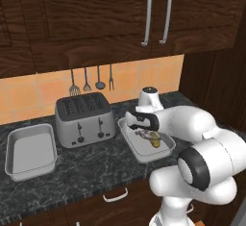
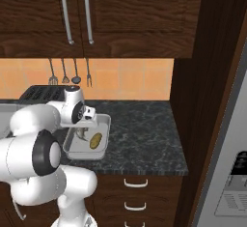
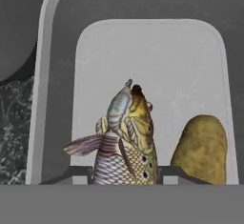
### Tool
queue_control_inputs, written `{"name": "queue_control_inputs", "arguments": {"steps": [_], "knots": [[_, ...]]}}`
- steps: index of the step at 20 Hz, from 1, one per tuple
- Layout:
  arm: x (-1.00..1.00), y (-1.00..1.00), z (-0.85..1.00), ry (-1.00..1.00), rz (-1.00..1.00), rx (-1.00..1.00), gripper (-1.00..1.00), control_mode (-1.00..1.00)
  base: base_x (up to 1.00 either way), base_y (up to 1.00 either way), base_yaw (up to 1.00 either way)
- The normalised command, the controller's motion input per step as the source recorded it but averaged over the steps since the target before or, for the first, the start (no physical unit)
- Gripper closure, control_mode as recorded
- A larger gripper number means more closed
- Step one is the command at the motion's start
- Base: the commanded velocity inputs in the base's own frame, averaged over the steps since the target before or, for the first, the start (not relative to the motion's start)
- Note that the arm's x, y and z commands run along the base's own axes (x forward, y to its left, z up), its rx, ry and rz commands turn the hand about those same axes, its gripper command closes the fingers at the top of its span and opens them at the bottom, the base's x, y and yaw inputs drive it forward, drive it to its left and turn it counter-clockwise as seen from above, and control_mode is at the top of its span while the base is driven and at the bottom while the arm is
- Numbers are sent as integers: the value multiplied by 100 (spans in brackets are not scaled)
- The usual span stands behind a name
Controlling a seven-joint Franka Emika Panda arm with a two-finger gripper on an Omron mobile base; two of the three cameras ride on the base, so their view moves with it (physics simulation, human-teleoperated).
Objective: Place one potato and one fish in each tupperware on the nearby counter, to pack two identical lunches.
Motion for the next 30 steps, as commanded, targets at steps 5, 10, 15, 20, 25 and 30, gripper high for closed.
{"name": "queue_control_inputs", "arguments": {"steps": [5,10,15,20,25,30], "knots": [[16,4,-25,-1,-4,0,100,-100,0,0,0],[0,2,-11,0,-3,0,100,-100,0,0,0],[0,8,0,0,-2,0,-100,-100,0,0,0],[-2,1,8,0,-3,0,-100,-100,0,0,0],[-61,0,73,-6,-2,0,-100,-100,0,0,0],[-100,0,67,-9,0,0,-100,-100,0,0,0]]}}
